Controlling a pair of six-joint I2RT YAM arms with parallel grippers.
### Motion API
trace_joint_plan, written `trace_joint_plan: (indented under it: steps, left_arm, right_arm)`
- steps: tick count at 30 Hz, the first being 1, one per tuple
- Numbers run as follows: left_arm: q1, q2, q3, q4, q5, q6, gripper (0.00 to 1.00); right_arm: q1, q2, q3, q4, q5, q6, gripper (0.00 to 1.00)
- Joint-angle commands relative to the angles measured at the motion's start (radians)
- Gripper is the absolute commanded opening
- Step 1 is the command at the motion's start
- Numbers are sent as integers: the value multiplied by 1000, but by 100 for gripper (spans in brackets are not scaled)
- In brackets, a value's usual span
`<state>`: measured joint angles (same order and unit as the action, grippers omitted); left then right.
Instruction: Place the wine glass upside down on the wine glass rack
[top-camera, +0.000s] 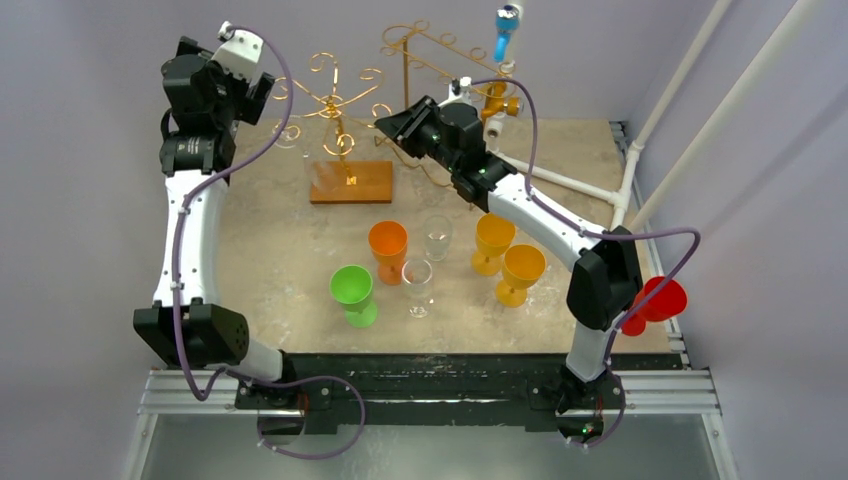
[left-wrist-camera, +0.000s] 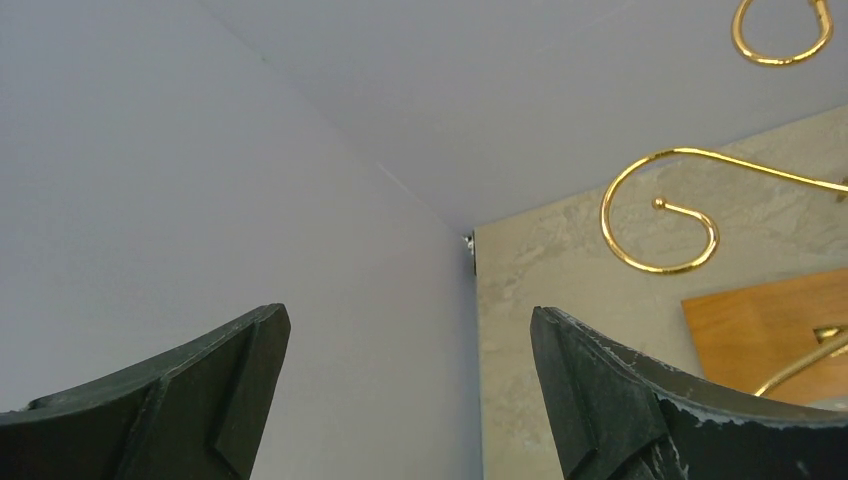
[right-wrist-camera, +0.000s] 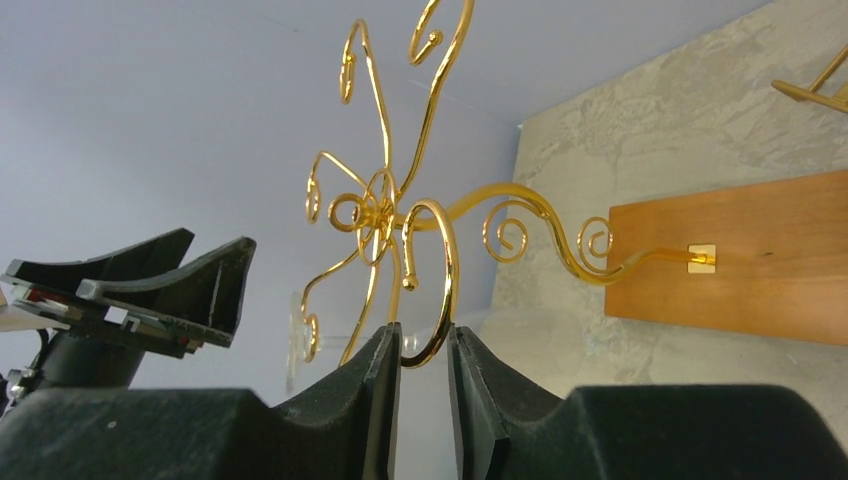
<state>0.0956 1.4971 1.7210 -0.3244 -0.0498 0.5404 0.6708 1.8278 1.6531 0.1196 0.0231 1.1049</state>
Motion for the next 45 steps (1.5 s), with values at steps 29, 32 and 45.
trace_joint_plan:
  steps: [29, 32, 45]
  left_arm:
    - [36, -92, 172, -408, 285, -314, 99]
    - [35, -106, 158, -423, 316, -315, 98]
    - [36, -258, 50, -558, 489, -390, 74]
  right_arm:
    - [-30, -234, 4, -275, 79, -294, 99]
    - [-26, -242, 43, -352, 97, -383, 99]
    - [272, -208, 146, -721, 205, -784, 95]
